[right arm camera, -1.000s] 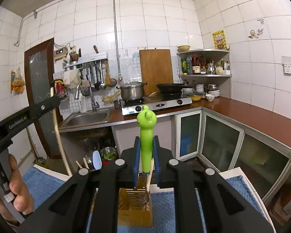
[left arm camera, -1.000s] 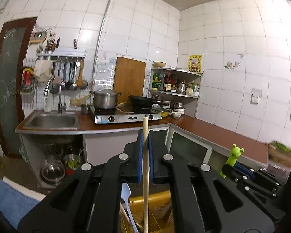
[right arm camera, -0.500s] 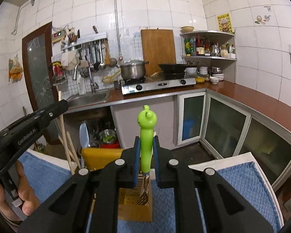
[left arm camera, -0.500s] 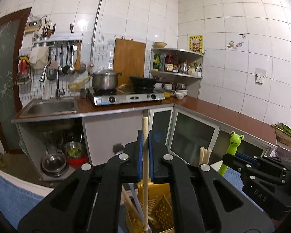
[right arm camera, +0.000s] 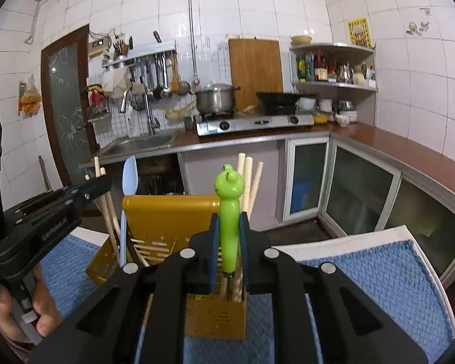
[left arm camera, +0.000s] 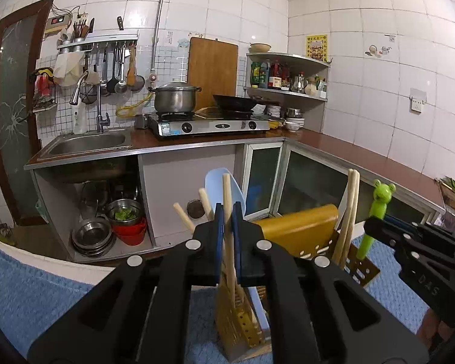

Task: Organize utensils
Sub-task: 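Lower both into the holder and open the left tool while the right tool opens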

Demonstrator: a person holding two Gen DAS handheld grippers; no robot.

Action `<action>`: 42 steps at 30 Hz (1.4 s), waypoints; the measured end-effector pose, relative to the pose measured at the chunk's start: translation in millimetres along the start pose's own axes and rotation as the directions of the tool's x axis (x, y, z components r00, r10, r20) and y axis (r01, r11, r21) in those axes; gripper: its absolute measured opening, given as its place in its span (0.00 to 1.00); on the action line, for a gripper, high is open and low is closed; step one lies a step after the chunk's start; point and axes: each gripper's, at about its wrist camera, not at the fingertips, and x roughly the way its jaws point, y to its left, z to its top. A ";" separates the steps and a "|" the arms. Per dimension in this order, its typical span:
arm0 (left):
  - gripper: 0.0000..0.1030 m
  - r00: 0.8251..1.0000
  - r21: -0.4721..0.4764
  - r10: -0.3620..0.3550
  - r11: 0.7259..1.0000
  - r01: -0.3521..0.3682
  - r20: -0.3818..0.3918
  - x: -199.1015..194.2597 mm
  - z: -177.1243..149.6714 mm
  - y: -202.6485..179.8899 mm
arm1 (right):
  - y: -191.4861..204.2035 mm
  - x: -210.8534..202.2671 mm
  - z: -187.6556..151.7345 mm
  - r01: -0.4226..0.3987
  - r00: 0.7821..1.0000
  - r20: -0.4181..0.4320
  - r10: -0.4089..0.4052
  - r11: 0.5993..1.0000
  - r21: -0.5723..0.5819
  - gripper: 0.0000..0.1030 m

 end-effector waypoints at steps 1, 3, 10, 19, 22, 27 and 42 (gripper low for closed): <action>0.05 1.000 0.007 0.004 1.000 -0.004 0.008 -3.6 -1.9 -1.9 | -0.3 -0.3 -1.6 -0.003 1.000 0.010 0.003 1.000 0.004 0.13; 0.05 1.000 0.011 0.005 1.000 -0.005 0.017 -9.2 -4.9 -3.4 | -0.2 -0.6 -3.0 -0.005 1.000 0.016 0.005 1.000 0.008 0.13; 0.05 1.000 0.031 0.023 0.999 -0.024 0.015 -15.2 -15.3 -9.1 | 2.4 -0.7 -9.6 -0.009 1.000 0.027 0.009 1.000 0.006 0.13; 0.20 0.998 -0.011 0.031 0.999 -0.032 -0.052 -4.9 -13.3 4.9 | -5.7 6.7 -2.0 -0.012 1.000 -0.014 0.012 0.998 0.056 0.16; 0.33 0.998 -0.029 0.027 0.999 -0.029 -0.051 -16.3 -12.5 12.2 | -10.6 5.7 0.2 -0.026 0.999 -0.033 0.029 0.996 0.081 0.23; 0.52 0.998 -0.034 0.054 0.998 -0.055 -0.039 -48.8 -14.1 25.1 | -7.6 -8.6 0.5 -0.019 0.999 -0.028 0.021 0.997 0.072 0.44; 0.95 0.993 -0.086 0.109 0.991 -0.105 0.037 -181.7 -54.8 39.0 | 23.4 -132.6 -48.0 0.076 0.995 0.059 -0.076 0.997 0.010 0.85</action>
